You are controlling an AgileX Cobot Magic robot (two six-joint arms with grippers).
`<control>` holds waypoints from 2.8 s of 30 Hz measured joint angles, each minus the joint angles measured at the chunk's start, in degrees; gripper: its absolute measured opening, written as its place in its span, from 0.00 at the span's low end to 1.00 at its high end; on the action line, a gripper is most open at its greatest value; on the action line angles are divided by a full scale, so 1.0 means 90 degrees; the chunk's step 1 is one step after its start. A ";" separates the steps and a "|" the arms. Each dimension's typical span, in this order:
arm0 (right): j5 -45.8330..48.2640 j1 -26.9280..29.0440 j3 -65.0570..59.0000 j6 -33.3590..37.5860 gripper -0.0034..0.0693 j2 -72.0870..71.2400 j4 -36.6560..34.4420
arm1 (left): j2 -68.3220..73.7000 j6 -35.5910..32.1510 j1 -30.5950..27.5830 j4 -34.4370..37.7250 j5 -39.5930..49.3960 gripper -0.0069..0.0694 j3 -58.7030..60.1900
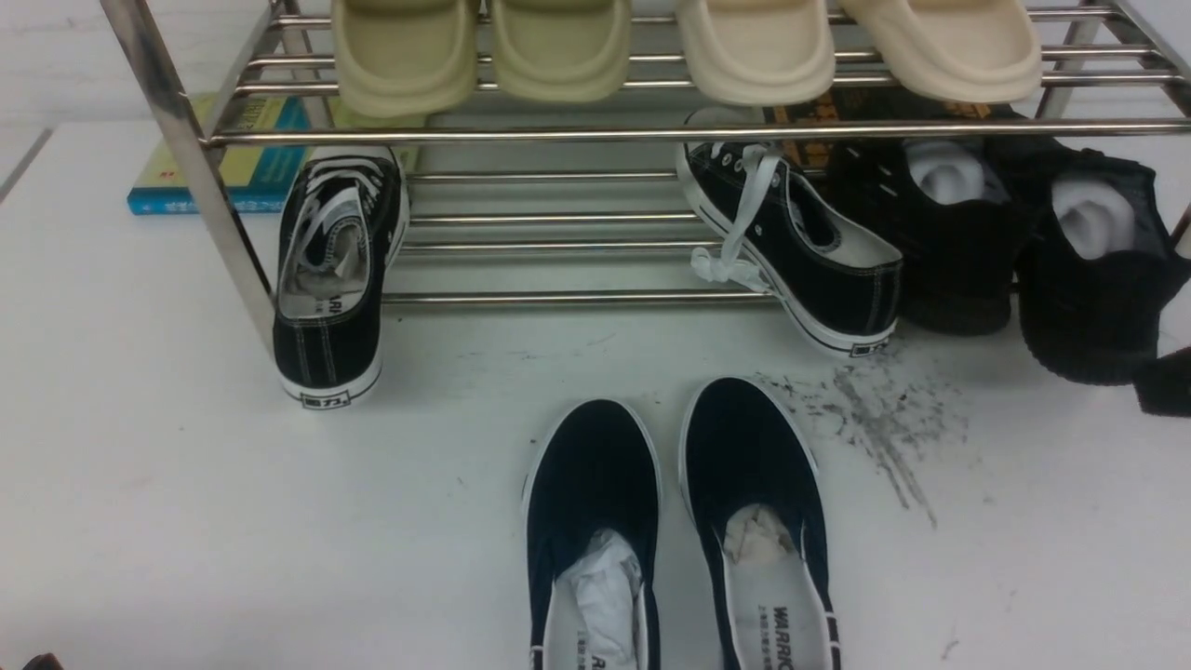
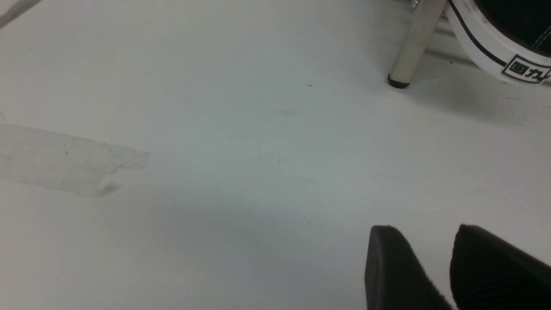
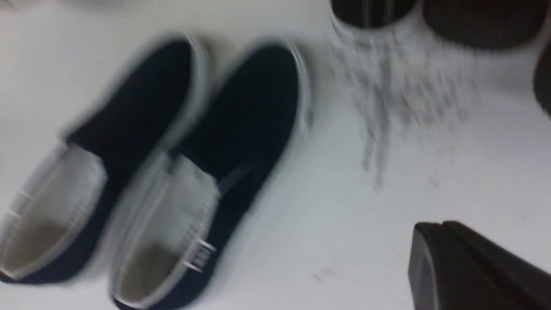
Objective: Take the shoes off the shelf with your hand on the white table.
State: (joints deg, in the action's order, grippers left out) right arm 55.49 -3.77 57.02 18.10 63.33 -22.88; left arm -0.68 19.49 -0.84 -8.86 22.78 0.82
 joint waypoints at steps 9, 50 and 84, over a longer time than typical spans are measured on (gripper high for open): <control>-0.0096 -0.1196 0.2087 -0.0068 0.28 0.2145 0.1094 | 0.0000 0.0000 0.0000 0.0000 0.0000 0.40 0.0000; -0.1565 -0.1770 0.2336 -0.2511 0.06 0.4004 0.5344 | 0.0000 0.0000 0.0000 0.0000 -0.0005 0.41 0.0000; -0.2253 -0.1778 0.2336 -0.2551 0.82 0.3825 0.4811 | 0.0000 0.0000 0.0000 0.0000 -0.0005 0.41 0.0000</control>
State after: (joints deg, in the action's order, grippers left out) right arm 35.21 -19.77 78.04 -4.86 97.75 20.42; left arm -0.68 19.49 -0.84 -8.86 22.73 0.82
